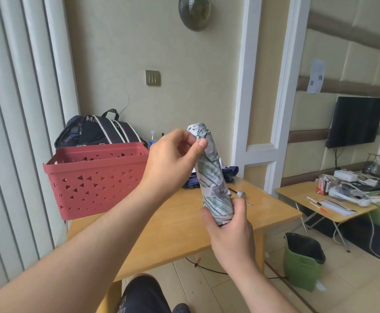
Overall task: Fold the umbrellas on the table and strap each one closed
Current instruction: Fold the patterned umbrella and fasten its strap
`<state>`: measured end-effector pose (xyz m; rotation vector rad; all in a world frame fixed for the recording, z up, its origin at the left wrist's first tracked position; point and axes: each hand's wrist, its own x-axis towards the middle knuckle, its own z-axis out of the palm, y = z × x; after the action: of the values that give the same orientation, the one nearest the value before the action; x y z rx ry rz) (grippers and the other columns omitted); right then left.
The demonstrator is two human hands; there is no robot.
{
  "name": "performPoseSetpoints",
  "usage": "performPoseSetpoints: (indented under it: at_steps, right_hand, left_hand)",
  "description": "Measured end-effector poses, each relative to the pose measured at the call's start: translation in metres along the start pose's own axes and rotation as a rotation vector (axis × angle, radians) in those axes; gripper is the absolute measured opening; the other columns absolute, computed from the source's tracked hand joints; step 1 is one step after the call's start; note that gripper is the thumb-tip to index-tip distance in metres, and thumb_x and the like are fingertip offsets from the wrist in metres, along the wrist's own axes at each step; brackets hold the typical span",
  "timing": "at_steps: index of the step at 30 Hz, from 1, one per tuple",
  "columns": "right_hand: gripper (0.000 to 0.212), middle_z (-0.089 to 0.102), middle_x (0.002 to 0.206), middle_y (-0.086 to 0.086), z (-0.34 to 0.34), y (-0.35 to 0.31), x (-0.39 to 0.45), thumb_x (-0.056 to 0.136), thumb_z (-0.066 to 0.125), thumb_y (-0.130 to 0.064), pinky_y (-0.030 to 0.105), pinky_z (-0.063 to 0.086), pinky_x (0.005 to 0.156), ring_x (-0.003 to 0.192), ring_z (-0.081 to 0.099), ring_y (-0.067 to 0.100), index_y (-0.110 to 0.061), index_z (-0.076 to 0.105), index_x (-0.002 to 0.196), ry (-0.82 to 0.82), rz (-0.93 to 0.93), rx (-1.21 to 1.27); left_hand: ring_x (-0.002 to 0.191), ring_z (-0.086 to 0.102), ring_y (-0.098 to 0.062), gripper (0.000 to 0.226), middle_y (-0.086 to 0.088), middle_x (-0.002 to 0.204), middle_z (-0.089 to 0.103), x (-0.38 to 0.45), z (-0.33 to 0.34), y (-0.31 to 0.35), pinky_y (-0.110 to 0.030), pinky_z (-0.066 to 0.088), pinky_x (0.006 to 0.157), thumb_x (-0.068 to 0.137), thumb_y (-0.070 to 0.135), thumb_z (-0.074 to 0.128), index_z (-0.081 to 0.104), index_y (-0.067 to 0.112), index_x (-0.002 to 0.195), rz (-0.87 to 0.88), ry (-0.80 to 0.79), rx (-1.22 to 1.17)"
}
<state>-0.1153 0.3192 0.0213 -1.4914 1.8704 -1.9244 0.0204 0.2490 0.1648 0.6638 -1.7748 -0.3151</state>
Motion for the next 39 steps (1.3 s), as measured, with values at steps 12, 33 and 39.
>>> performPoseSetpoints:
  at_steps: [12, 33, 39]
  right_hand:
    - [0.039, 0.06, 0.065, -0.002, -0.002, -0.001, 0.002, 0.088, 0.072, -0.053, 0.03, 0.038, 0.048, 0.051, 0.05, 0.012, -0.027, 0.045, 0.097, -0.13, -0.037, 0.11]
    - [0.055, 0.073, 0.085, -0.002, -0.006, -0.016, -0.001, 0.08, 0.066, -0.068, 0.058, 0.057, 0.061, 0.053, 0.067, 0.027, -0.042, 0.044, 0.124, -0.364, 0.012, 0.329]
    - [0.057, 0.056, 0.143, -0.017, -0.002, -0.014, -0.001, 0.1, 0.041, -0.064, 0.047, 0.059, 0.091, 0.106, 0.071, 0.03, -0.064, 0.021, 0.153, -0.3, -0.242, 0.063]
  left_hand:
    - [0.081, 0.057, -0.024, 0.015, -0.01, 0.083, 0.064, 0.008, 0.009, -0.022, -0.056, 0.055, 0.083, 0.096, 0.026, 0.065, 0.068, 0.021, 0.082, -0.301, -0.008, -0.572]
    - [0.094, 0.072, -0.03, 0.07, -0.021, 0.114, 0.066, -0.009, 0.011, -0.013, -0.043, 0.062, 0.078, 0.095, 0.054, 0.063, 0.056, -0.004, 0.134, -0.591, -0.212, -1.009]
    - [0.091, 0.072, -0.025, 0.045, -0.014, 0.106, 0.071, -0.01, 0.013, -0.009, -0.042, 0.063, 0.083, 0.103, 0.043, 0.058, 0.06, 0.005, 0.129, -0.587, -0.114, -0.964]
